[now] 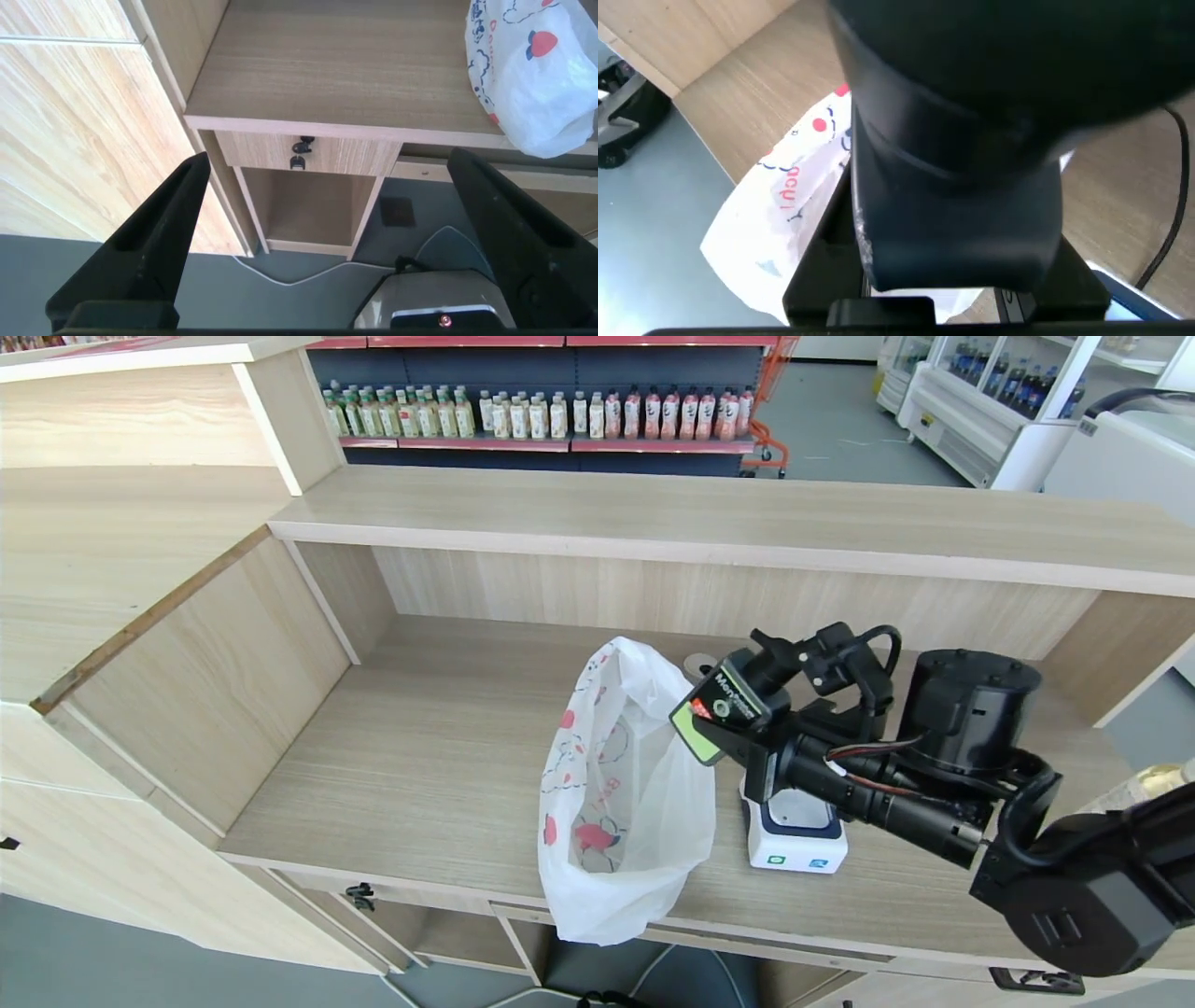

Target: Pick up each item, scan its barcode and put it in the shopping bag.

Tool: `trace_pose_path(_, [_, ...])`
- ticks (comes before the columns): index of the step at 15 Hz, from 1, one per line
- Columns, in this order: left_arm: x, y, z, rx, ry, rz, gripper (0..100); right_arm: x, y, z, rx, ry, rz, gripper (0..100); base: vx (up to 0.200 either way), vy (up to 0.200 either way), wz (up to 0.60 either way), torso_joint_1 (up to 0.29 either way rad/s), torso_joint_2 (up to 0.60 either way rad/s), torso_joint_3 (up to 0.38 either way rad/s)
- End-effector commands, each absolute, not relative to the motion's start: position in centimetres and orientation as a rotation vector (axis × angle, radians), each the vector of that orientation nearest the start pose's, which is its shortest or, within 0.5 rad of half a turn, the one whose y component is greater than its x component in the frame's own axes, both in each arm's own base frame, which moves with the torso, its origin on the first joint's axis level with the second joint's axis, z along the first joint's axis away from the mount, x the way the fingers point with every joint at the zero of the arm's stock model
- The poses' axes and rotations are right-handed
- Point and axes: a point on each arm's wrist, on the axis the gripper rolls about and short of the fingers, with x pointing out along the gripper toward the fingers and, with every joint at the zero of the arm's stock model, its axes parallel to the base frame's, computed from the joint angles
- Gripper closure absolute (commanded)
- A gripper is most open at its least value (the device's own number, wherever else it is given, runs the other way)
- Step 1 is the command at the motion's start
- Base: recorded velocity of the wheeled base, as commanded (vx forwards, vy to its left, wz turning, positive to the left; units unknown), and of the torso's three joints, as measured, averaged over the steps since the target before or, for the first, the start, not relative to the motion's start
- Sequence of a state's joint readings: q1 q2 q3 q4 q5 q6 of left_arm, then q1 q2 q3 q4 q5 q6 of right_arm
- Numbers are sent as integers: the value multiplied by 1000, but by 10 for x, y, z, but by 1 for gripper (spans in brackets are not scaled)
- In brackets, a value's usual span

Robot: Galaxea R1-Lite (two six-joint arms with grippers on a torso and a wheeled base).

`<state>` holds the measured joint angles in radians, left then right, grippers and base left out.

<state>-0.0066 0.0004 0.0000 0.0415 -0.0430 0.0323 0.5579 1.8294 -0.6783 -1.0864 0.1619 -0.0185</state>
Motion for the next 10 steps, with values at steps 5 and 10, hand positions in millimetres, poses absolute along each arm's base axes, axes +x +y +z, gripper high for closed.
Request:
trace_pose_path(5, [-23, -1, 71, 31, 41, -51, 0, 294, 192, 94, -43, 157, 751, 100, 0, 0, 0, 0, 0, 0])
trace_pose_path(10, [-23, -1, 71, 31, 41, -51, 0, 324, 201, 56, -52, 142, 785, 100, 0, 0, 0, 0, 0, 0])
